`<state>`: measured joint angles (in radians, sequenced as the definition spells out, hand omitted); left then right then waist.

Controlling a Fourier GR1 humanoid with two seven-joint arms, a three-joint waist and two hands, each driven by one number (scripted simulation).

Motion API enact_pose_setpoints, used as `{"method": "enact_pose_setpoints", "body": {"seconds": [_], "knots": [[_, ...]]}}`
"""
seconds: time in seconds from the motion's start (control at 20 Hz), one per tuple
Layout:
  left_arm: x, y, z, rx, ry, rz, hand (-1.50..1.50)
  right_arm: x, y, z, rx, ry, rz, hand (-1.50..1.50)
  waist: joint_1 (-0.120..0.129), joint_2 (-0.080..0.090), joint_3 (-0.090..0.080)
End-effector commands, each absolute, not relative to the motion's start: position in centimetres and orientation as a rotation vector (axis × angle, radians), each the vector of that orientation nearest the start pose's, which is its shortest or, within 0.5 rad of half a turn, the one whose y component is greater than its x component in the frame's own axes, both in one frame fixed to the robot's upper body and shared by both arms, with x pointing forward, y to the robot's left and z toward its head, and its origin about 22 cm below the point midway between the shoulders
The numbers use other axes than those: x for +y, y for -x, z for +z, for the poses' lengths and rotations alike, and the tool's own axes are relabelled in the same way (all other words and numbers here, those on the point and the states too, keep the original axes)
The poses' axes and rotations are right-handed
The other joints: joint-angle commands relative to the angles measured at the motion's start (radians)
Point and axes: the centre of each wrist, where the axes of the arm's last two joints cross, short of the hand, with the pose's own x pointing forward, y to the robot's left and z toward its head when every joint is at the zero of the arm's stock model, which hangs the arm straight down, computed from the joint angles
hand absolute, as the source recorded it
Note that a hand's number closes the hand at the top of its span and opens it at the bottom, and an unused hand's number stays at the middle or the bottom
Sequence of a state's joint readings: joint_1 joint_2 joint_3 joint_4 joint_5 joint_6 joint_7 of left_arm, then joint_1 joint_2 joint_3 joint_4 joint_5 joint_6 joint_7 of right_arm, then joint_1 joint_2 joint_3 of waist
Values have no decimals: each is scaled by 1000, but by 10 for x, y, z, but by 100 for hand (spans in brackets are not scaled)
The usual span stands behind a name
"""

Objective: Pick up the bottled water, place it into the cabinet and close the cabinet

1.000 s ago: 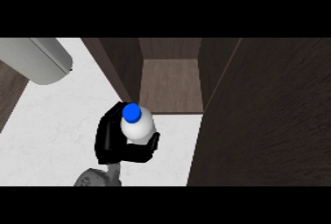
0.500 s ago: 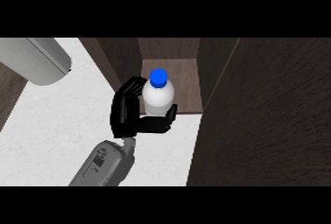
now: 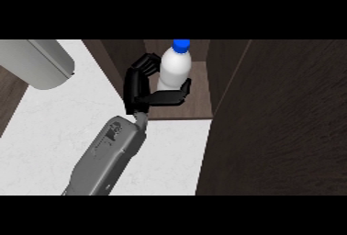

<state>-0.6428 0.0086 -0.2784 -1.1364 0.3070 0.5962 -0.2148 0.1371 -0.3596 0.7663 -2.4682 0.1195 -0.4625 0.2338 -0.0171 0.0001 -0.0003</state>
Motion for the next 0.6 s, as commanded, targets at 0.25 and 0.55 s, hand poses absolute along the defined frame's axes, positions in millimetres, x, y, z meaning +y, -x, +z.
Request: {"method": "enact_pose_setpoints", "body": {"seconds": [0.25, 0.55], "knots": [[87, -393, 70, -1779, -136, 106, 150, -167, -77, 181, -1992, -310, 218, -150, -7, 0, 0], [94, -405, 41, -1759, -234, 104, 150, -159, -89, 167, -1974, -312, 239, -150, -19, 7, 0]]}}
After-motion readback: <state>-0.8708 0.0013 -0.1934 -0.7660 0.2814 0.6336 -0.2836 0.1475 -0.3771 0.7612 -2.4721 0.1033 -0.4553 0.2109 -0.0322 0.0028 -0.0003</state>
